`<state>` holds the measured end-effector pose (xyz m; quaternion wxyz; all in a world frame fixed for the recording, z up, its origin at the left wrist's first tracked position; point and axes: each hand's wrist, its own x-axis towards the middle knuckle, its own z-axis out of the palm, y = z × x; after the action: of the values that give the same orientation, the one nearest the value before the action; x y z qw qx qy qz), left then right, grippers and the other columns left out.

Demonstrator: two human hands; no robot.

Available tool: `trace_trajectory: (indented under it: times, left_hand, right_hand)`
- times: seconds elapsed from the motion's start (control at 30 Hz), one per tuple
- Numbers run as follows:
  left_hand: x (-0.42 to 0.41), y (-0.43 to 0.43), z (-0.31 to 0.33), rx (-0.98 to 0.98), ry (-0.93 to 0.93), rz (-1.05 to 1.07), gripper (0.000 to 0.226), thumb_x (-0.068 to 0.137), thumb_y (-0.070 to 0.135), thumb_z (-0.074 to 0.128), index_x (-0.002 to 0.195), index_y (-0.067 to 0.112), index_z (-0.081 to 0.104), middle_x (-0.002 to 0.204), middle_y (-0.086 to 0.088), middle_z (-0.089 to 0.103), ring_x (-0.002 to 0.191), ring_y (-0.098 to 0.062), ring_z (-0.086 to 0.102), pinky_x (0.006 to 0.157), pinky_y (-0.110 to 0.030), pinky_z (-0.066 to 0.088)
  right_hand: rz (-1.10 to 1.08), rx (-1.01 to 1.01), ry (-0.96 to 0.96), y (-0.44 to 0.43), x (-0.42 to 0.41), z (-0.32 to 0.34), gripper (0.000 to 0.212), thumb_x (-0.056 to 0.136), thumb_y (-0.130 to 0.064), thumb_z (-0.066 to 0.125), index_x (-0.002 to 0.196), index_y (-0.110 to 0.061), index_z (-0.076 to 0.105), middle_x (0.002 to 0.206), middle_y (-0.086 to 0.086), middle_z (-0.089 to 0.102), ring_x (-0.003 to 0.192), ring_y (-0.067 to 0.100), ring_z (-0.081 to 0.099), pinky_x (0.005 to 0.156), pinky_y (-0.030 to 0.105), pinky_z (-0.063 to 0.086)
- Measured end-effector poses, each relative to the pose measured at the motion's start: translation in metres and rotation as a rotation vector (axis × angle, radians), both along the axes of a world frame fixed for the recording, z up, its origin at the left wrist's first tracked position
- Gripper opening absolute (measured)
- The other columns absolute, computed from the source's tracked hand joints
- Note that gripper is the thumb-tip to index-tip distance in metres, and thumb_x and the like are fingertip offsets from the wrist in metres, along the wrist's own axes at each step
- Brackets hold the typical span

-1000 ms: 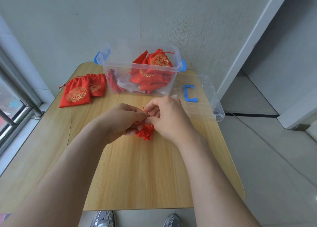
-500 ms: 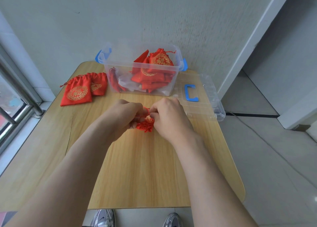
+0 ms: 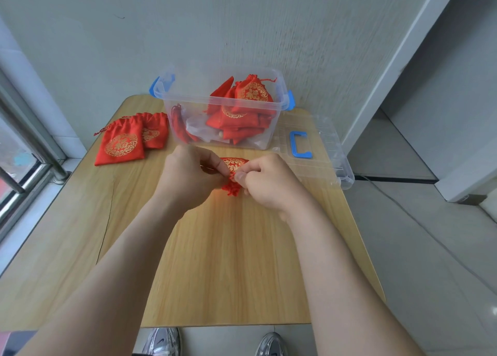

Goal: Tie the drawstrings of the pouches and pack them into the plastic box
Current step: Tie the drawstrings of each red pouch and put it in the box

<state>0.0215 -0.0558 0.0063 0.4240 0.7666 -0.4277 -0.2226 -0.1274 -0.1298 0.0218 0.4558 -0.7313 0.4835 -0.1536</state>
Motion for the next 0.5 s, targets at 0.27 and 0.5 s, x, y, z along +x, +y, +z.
trace_trajectory:
  times: [0.27, 0.5]
  left_hand:
    - [-0.0029, 0.0009, 0.0044, 0.051, -0.058, -0.116, 0.025, 0.084, 0.005, 0.074, 0.082, 0.028, 0.083, 0.074, 0.01, 0.078, 0.072, -0.004, 0.072, 0.066, -0.019, 0.051]
    - [-0.0048, 0.003, 0.0058, 0.092, -0.007, -0.2, 0.015, 0.097, 0.03, 0.071, 0.088, 0.022, 0.079, 0.085, 0.008, 0.079, 0.081, -0.005, 0.071, 0.068, -0.023, 0.048]
  right_hand:
    - [-0.11, 0.153, -0.105, -0.0021, 0.0022, -0.0023, 0.018, 0.098, -0.013, 0.067, 0.082, -0.012, 0.076, 0.075, 0.005, 0.07, 0.071, 0.017, 0.062, 0.073, 0.036, 0.052]
    - [-0.187, 0.162, -0.112, -0.0073, 0.002, -0.006, 0.014, 0.096, -0.013, 0.067, 0.087, -0.006, 0.075, 0.07, 0.006, 0.068, 0.071, 0.021, 0.063, 0.073, 0.039, 0.053]
